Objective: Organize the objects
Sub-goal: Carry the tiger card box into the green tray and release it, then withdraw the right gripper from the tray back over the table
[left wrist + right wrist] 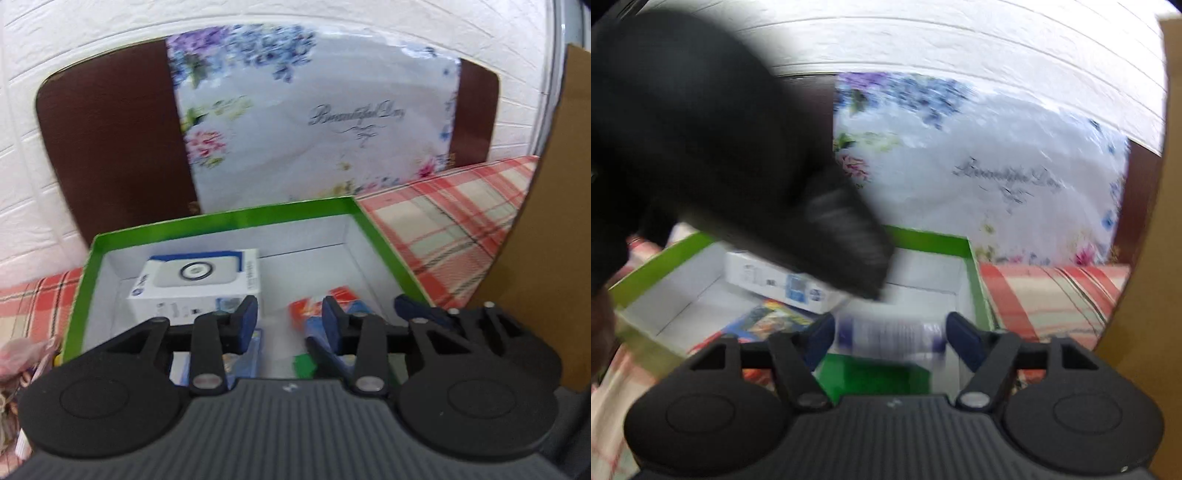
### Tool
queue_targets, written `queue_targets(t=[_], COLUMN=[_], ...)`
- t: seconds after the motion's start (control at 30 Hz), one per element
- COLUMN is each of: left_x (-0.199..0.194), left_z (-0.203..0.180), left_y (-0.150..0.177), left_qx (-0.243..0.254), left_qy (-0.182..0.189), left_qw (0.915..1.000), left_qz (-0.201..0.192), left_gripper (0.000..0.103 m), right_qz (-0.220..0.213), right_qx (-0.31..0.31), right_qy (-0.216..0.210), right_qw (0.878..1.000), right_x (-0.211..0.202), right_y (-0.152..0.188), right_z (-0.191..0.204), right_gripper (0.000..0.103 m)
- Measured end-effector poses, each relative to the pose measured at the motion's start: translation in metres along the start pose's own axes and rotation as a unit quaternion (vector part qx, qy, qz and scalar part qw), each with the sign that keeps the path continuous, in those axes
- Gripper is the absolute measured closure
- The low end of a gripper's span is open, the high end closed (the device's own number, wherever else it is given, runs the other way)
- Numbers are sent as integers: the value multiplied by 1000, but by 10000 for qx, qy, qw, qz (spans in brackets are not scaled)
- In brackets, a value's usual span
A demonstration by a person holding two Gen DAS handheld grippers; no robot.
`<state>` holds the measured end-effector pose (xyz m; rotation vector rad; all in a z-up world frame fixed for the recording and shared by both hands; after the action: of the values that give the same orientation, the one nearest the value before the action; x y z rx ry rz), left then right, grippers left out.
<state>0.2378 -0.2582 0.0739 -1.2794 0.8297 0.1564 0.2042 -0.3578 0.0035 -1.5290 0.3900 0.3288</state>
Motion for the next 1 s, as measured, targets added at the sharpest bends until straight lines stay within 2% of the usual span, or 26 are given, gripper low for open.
queue_targets(t=[0.13, 0.33, 0.5, 0.67, 1.0], left_x=[-17, -42, -70, -92, -128], left_z=[11, 22, 28, 39, 92], left_y=[13, 37, 57, 75, 115], left_qx=[46, -39, -38, -139, -692], left_qy=[-576, -778, -887, -903, -1104], left_qw=[9983, 9967, 9958, 9956, 9910], left_qz=[6, 232, 205, 225, 301], left_gripper=[59, 57, 54, 53, 49], right_qz=[-235, -363, -233, -123, 211], right_qx=[43, 538, 746, 639, 70], right_qy=[-4, -150, -334, -439, -1083], right_qw=[9997, 9978, 9964, 9969, 9939], right_x=[-25, -58, -91, -123, -129], right_y=[13, 18, 24, 32, 39], right_z=[3, -9, -10, 9, 77], right_gripper=[35, 34, 34, 33, 31])
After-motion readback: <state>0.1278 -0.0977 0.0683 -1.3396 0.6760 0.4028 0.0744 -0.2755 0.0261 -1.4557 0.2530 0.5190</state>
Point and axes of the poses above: each gripper's, at about its wrist camera, not at the fingertips, and x roughly the way its jaws point, z to its left, y to its underside, the point moved 3 cm from there along x, roughly the way its jaws point, and after that the axes turned 1 degree about x, right-handed, at the moved point
